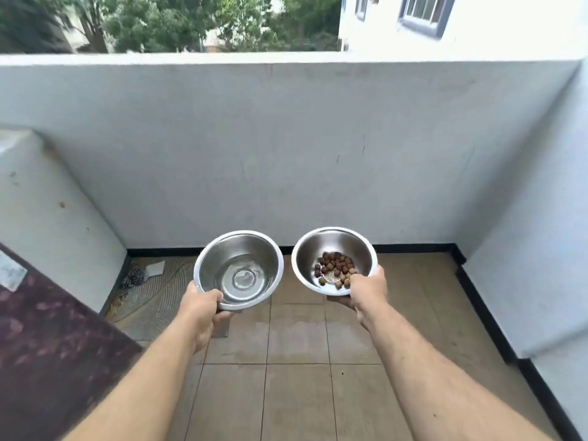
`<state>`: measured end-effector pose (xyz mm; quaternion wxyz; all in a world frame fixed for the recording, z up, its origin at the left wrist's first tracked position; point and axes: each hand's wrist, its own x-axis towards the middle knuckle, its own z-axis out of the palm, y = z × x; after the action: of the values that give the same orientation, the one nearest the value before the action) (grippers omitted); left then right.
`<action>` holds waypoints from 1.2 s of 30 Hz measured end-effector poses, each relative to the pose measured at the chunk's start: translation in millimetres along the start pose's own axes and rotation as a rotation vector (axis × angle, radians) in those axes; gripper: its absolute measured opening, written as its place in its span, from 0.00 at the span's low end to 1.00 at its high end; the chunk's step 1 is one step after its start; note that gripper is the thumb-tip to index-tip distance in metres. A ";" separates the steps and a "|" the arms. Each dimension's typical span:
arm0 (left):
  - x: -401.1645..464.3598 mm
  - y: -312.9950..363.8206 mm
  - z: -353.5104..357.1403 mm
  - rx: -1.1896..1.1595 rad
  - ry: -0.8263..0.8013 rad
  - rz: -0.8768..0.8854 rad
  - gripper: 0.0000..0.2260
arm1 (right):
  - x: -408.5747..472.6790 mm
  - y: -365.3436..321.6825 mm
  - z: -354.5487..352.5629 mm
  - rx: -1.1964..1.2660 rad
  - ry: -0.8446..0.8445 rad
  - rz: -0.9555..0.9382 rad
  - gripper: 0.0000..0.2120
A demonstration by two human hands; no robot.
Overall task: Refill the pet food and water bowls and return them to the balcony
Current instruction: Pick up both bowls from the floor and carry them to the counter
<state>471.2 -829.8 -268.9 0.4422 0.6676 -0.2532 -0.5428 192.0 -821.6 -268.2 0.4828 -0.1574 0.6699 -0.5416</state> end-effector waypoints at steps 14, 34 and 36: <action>-140.5 85.2 -48.4 0.035 -0.195 -0.032 0.21 | -151.2 -51.2 -70.9 0.082 0.112 -0.032 0.19; -355.3 -42.3 -77.8 0.005 -0.247 -0.054 0.18 | -317.6 -2.8 -255.2 0.039 0.126 -0.126 0.21; -375.9 -54.4 -83.9 0.025 -0.261 -0.053 0.17 | -334.2 7.6 -272.9 0.043 0.132 -0.121 0.21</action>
<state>436.8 -469.6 -126.0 0.3826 0.6032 -0.2977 -0.6334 133.1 -417.1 -130.0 0.4074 -0.1510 0.6778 -0.5931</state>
